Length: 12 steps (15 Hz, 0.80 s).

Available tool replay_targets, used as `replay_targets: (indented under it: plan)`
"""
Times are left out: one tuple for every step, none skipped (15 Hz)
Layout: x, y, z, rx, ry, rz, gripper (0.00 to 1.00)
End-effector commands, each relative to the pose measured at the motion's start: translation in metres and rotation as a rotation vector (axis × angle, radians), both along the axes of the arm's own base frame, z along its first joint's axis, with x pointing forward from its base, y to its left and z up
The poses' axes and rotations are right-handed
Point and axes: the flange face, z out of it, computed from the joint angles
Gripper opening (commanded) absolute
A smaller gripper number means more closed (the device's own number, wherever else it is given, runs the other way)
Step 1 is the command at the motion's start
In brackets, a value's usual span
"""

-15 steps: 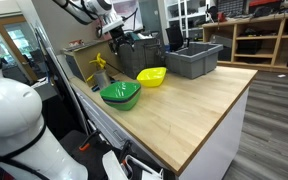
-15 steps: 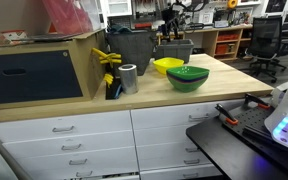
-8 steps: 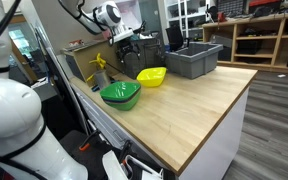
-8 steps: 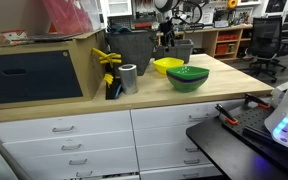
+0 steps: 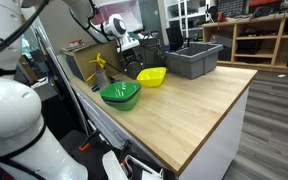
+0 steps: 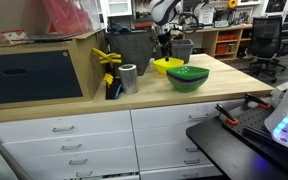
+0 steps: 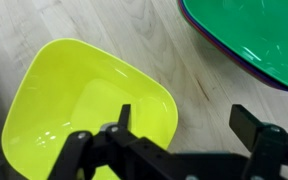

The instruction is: Stack the bowls together then move the stack backwards.

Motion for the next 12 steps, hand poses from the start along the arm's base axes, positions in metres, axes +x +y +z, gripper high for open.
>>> replay_targets:
  plan:
    - [0.013,0.004,-0.020,-0.013,0.008,0.067,1.00]
    - [0.013,0.005,-0.027,-0.015,0.014,0.079,1.00]
    - [0.013,0.006,-0.034,-0.024,0.019,0.092,1.00]
    - [0.014,0.007,-0.042,-0.031,0.027,0.102,1.00]
    - [0.013,0.007,-0.049,-0.039,0.037,0.118,1.00]
    - [0.013,0.008,-0.055,-0.050,0.042,0.129,1.00]
    - [0.012,0.008,-0.062,-0.057,0.049,0.135,1.00]
    - [0.011,0.008,-0.067,-0.063,0.055,0.140,1.00]
    - [0.010,0.008,-0.072,-0.071,0.060,0.145,1.00]
    - [0.010,0.008,-0.077,-0.082,0.062,0.150,0.75]
    - [0.009,0.008,-0.080,-0.089,0.062,0.154,0.74]
    - [0.009,0.008,-0.082,-0.093,0.061,0.156,0.66]
